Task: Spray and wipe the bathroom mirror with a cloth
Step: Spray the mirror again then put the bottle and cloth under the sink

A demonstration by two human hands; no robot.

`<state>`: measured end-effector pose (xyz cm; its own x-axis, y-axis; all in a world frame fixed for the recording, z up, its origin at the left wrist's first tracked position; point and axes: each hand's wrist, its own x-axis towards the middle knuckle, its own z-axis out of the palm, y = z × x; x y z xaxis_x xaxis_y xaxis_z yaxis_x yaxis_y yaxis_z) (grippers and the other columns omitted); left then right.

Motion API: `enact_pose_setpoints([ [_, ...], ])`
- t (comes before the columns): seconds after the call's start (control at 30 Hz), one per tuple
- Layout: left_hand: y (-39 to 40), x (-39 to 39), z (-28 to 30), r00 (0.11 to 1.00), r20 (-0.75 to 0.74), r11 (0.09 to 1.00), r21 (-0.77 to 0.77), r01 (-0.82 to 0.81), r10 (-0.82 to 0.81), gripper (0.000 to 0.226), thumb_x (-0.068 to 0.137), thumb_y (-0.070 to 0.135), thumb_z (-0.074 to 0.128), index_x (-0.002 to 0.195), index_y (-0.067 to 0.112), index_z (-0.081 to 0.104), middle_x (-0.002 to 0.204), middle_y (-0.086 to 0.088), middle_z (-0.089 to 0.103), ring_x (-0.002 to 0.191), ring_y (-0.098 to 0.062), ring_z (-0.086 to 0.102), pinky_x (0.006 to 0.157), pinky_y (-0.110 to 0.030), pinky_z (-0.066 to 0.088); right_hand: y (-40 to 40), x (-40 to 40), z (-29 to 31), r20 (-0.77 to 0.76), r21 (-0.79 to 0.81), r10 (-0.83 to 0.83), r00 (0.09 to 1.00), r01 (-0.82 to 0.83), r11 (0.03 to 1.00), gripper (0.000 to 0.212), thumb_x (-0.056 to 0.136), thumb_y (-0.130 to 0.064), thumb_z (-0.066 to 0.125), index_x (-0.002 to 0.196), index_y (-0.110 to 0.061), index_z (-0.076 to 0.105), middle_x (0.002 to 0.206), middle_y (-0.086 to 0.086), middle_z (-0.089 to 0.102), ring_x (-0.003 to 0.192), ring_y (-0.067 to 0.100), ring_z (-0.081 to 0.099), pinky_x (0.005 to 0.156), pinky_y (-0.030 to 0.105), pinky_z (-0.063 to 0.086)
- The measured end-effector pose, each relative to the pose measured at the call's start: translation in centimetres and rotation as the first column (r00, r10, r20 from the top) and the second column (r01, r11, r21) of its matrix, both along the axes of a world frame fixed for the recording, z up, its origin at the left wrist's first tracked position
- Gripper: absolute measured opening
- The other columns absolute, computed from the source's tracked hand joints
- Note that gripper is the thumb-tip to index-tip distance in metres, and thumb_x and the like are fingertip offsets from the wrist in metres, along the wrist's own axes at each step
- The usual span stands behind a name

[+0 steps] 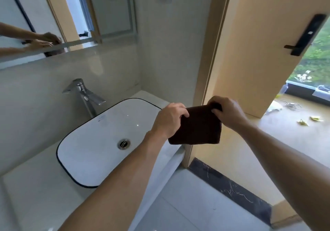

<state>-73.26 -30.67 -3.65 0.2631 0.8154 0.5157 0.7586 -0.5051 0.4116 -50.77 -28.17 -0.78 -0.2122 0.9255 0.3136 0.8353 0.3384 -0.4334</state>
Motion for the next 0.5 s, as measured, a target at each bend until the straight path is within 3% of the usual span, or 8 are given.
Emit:
enact_pose_setpoints([
  [0.1, 0.6, 4.1, -3.4, 0.997, -0.005, 0.994, -0.071, 0.08, -0.081, 0.027, 0.094, -0.003, 0.054, 0.096, 0.011, 0.077, 0.105, -0.003, 0.072, 0.097, -0.022, 0.064, 0.087, -0.038, 0.055, -0.8, 4.1, -3.1, 0.014, -0.062, -0.082, 0.997, 0.082, 0.995, 0.023, 0.085, 0.004, 0.064, 0.097, -0.015, 0.071, 0.087, -0.002, 0.067, 0.087, 0.022, 0.062, 0.076, 0.035, 0.051],
  [0.27, 1.6, 9.0, -7.9, 0.989, -0.008, 0.979, -0.14, 0.147, -0.15, 0.027, 0.094, -0.004, 0.055, 0.095, 0.011, 0.078, 0.103, -0.002, 0.072, 0.094, -0.022, 0.064, 0.084, -0.038, 0.056, -1.6, 8.9, -7.6, -0.002, -0.135, -0.186, 0.983, 0.184, 0.974, 0.02, 0.087, 0.004, 0.063, 0.096, -0.013, 0.07, 0.088, 0.004, 0.067, 0.086, 0.025, 0.061, 0.075, 0.036, 0.054],
  [0.5, 1.9, 12.6, -16.4, 0.987, -0.032, 0.97, -0.192, 0.148, -0.157, 0.029, 0.093, -0.003, 0.056, 0.095, 0.016, 0.078, 0.104, 0.003, 0.071, 0.096, -0.018, 0.063, 0.082, -0.036, 0.056, -2.0, 12.1, -16.7, -0.019, -0.21, -0.282, 0.959, 0.272, 0.939, 0.023, 0.085, 0.004, 0.062, 0.095, -0.015, 0.069, 0.088, 0.006, 0.069, 0.086, 0.027, 0.063, 0.076, 0.042, 0.057],
])
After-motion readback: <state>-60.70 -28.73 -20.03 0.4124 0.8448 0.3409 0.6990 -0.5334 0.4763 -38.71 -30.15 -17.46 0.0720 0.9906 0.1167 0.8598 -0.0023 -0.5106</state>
